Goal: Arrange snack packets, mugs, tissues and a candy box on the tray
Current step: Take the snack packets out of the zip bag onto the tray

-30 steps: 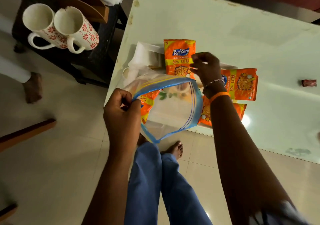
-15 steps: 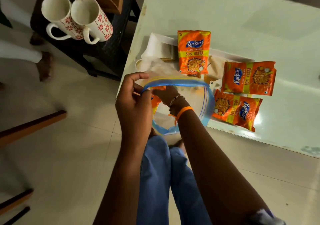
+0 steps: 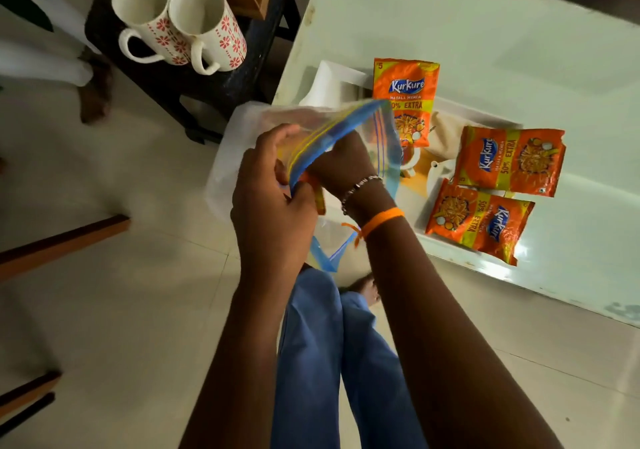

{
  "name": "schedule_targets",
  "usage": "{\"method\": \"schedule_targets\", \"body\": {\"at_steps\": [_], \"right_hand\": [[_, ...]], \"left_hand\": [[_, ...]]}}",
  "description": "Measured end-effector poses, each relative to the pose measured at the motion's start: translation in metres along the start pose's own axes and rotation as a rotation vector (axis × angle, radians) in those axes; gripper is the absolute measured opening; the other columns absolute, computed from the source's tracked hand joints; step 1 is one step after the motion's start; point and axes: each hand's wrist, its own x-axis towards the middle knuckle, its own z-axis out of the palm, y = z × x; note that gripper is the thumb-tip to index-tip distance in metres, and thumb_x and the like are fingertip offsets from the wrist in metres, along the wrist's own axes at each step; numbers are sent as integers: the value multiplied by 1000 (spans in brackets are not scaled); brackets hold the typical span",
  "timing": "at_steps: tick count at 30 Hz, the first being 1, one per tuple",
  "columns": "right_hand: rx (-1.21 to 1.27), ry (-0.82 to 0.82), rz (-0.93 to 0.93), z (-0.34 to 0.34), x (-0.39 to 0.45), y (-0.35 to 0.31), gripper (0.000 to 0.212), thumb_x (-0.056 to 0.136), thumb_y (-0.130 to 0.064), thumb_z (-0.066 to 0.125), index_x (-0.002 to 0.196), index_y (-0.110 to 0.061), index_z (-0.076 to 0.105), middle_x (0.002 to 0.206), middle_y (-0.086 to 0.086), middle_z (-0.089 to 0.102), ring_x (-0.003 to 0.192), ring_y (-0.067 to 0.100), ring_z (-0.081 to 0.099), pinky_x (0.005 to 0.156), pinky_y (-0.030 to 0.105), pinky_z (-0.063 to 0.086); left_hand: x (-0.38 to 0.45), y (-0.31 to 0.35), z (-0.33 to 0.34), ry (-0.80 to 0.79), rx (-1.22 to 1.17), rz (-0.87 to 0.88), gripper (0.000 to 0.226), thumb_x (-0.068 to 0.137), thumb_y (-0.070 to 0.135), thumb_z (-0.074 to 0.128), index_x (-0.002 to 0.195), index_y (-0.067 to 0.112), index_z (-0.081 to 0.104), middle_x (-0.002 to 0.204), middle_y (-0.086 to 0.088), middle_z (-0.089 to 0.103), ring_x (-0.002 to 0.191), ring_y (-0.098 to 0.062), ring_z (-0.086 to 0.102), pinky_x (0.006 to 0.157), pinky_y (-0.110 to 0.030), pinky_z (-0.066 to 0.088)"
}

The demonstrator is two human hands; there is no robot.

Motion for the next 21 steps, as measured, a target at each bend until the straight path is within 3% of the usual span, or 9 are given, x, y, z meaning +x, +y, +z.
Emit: {"method": "schedule_targets", "body": {"at_steps": [2, 3, 7, 9, 13, 17, 21], "right_hand": [[-1, 371, -55, -14, -19, -10, 28, 72, 7, 59, 97, -4, 65, 110, 19, 62, 104, 28, 59, 88, 35, 50], [11, 404, -48, -24, -34, -12, 35, 70, 9, 58, 101, -6, 65, 115, 17, 61, 103, 28, 60, 87, 37, 52], [289, 434, 32, -76, -84, 18, 38, 79, 11, 46, 93, -21, 63, 97, 2, 65, 80, 14, 65, 69, 32, 57], [366, 561, 76, -97, -100, 37, 39, 80, 10, 44, 89, -23, 63, 97, -5, 63, 82, 10, 64, 71, 31, 57], [295, 760, 229, -111, -96, 77, 36, 80, 7, 46, 102, -17, 62, 115, 1, 55, 97, 16, 59, 80, 37, 55], [180, 640, 259, -100, -67, 93, 40, 80, 11, 45, 113, -6, 60, 128, 16, 54, 111, 30, 54, 90, 45, 52], [-35, 470, 229, -95, -50, 103, 52, 80, 15, 46, 127, -7, 50, 141, 16, 43, 124, 32, 47, 101, 48, 46]], "left_hand": [[3, -7, 7, 22, 64, -12, 51, 77, -2, 55, 121, 23, 54, 91, -2, 46, 76, -12, 47, 65, -10, 44], [4, -10, 9, 27, 90, -27, 50, 78, -2, 53, 122, 22, 54, 92, -1, 44, 77, -10, 45, 62, -7, 41], [5, -15, 15, 72, 147, -105, 52, 78, -4, 46, 121, 26, 53, 104, -5, 46, 81, -6, 42, 73, -22, 41], [5, -16, 15, 110, 153, -120, 56, 74, -5, 42, 119, 25, 54, 106, -6, 46, 77, -4, 38, 74, -21, 36], [4, -17, 15, 135, 166, -148, 56, 76, -6, 40, 120, 25, 53, 103, -1, 41, 80, -11, 42, 80, -30, 42], [2, -14, 18, 106, 144, -123, 56, 73, -5, 42, 120, 23, 53, 99, -2, 42, 81, -13, 44, 75, -21, 37], [-4, -10, 26, -2, 110, -108, 52, 75, 1, 49, 122, 23, 52, 93, -5, 44, 81, -20, 49, 78, -34, 46]]}}
